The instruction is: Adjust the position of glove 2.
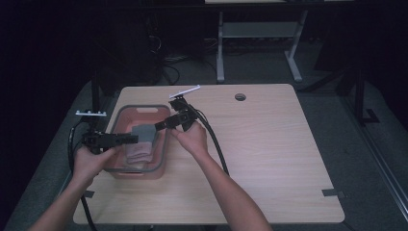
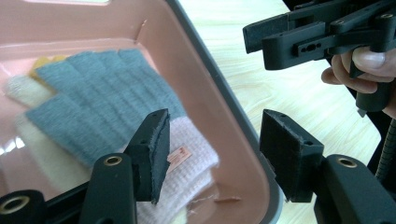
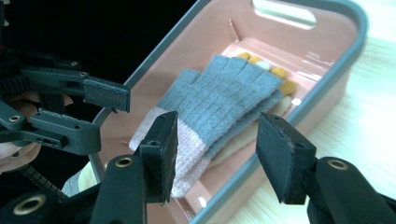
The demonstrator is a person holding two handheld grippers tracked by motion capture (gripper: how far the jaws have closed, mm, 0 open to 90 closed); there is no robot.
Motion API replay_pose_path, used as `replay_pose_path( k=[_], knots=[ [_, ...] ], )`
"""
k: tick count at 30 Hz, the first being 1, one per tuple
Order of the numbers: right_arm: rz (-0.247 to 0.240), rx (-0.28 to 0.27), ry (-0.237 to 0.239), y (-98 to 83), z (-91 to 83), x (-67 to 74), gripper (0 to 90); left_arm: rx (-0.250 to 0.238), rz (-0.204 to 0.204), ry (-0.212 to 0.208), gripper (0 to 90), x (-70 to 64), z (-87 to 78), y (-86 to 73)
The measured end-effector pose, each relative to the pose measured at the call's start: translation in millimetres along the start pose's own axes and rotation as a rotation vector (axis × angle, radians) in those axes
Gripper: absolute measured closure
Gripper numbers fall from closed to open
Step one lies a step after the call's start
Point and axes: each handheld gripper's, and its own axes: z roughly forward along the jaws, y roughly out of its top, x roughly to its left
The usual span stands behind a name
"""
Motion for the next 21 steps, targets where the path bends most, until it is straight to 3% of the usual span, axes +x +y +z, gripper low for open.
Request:
replay_pose_path(
  k=[21],
  knots=[
    [0.054,-0.076,-0.019,-13.4,-52.7,-23.5,44.7,0.002,0.034,-0.047,40.2,-28.4,20.9,10.4]
  ],
)
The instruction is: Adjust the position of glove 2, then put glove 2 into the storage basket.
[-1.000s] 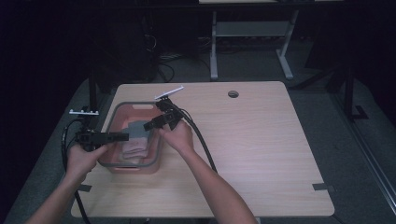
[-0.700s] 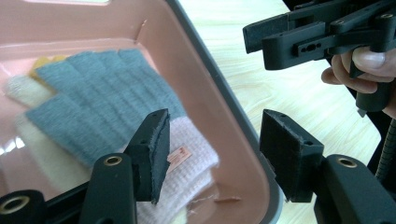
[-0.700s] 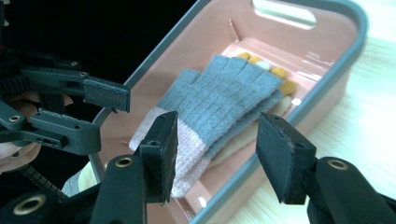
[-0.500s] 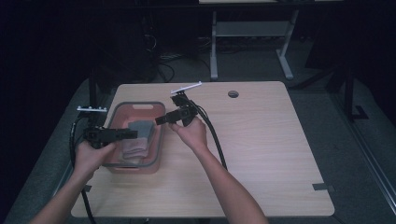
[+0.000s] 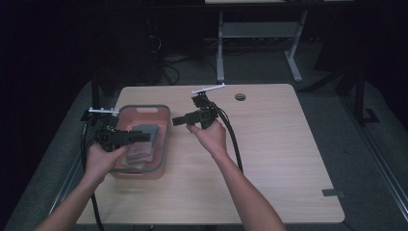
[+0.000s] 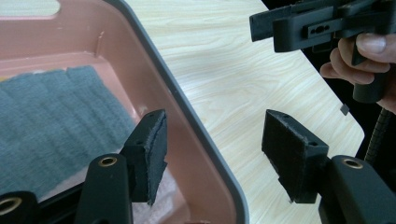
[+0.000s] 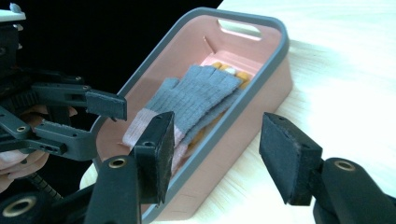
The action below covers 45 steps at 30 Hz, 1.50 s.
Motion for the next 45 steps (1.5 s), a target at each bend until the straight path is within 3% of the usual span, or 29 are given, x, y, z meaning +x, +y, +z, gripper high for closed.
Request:
replay_pose_path(
  k=[45],
  knots=[
    [0.136,-0.075,-0.071,-47.5,-77.1,-68.9,42.1,0.077,0.08,-0.084,36.6,-48.0,57.0,11.3]
  ],
)
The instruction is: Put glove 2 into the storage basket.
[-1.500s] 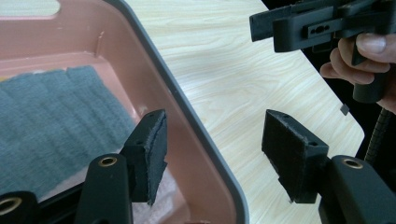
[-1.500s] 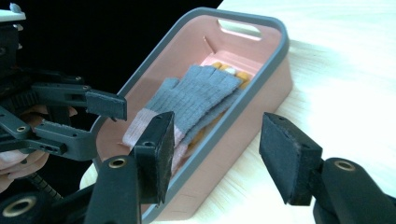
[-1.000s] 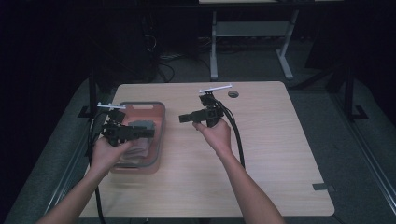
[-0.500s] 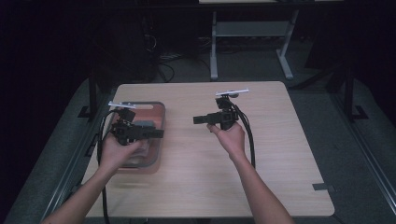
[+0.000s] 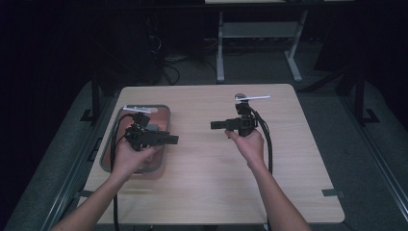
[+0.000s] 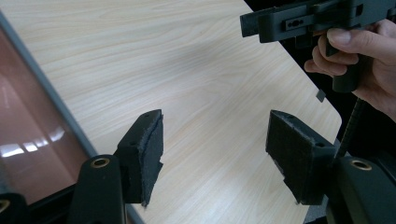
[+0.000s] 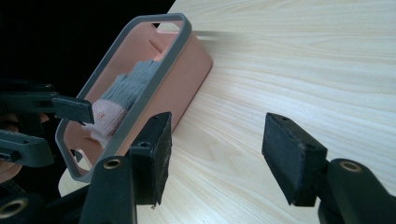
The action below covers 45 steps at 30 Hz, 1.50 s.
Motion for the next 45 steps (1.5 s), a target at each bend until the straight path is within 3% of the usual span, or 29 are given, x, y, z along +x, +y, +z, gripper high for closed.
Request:
replay_pose_path(
  k=[15,45],
  knots=[
    [0.035,-0.018,-0.033,-18.3,-23.0,-22.2,41.1,0.028,0.023,-0.025,33.5,-15.4,18.8,0.4],
    [0.114,-0.066,-0.065,-66.4,-68.9,-74.4,39.6,0.091,0.075,-0.105,27.8,-51.8,79.8,-12.4]
  ],
)
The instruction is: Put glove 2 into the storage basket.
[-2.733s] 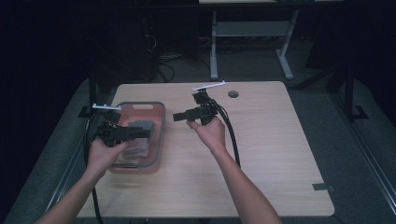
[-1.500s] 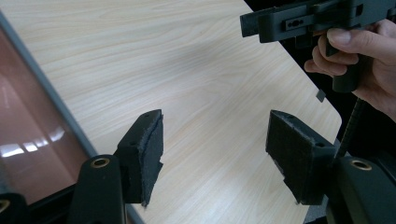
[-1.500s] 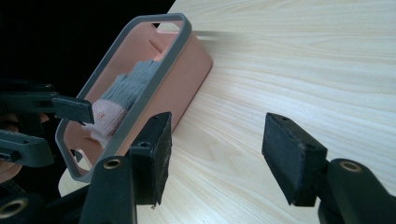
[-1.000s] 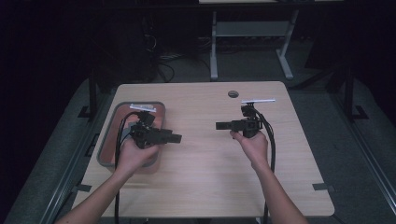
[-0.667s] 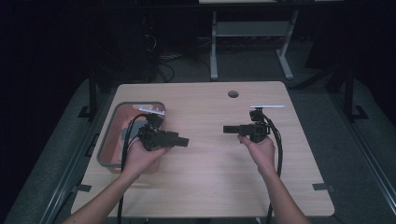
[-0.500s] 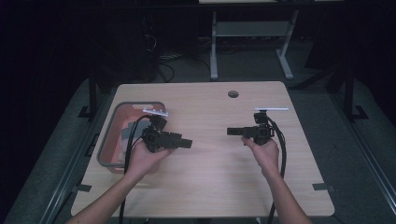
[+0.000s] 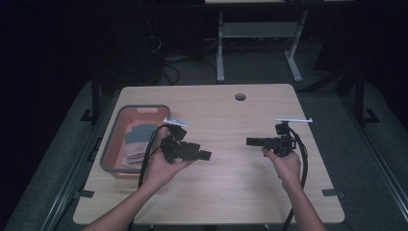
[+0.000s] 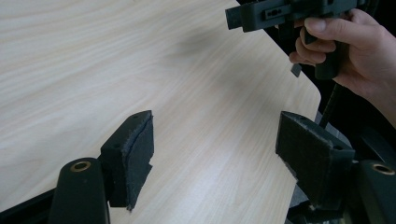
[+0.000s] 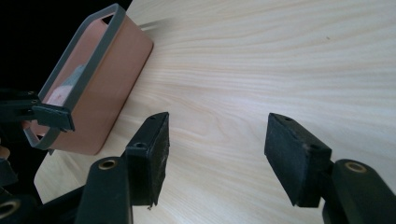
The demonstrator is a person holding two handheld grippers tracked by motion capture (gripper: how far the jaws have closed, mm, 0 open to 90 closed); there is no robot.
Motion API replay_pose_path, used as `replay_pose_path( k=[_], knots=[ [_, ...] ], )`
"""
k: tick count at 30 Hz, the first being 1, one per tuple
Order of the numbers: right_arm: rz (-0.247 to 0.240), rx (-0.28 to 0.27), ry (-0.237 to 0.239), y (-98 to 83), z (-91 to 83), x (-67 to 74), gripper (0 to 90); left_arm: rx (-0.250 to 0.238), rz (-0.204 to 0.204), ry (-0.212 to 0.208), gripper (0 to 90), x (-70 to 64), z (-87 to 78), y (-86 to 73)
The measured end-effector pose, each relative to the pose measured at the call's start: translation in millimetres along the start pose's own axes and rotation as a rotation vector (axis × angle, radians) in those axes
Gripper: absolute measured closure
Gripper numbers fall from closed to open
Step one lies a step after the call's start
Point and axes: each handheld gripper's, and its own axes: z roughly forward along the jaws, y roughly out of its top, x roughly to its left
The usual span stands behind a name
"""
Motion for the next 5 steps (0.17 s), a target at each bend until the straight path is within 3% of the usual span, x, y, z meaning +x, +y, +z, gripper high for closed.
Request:
replay_pose_path(
  k=[5],
  knots=[
    [0.014,-0.004,-0.011,-9.4,-6.5,-9.8,38.9,0.012,0.006,-0.016,27.6,-4.1,11.4,-3.1]
  ],
)
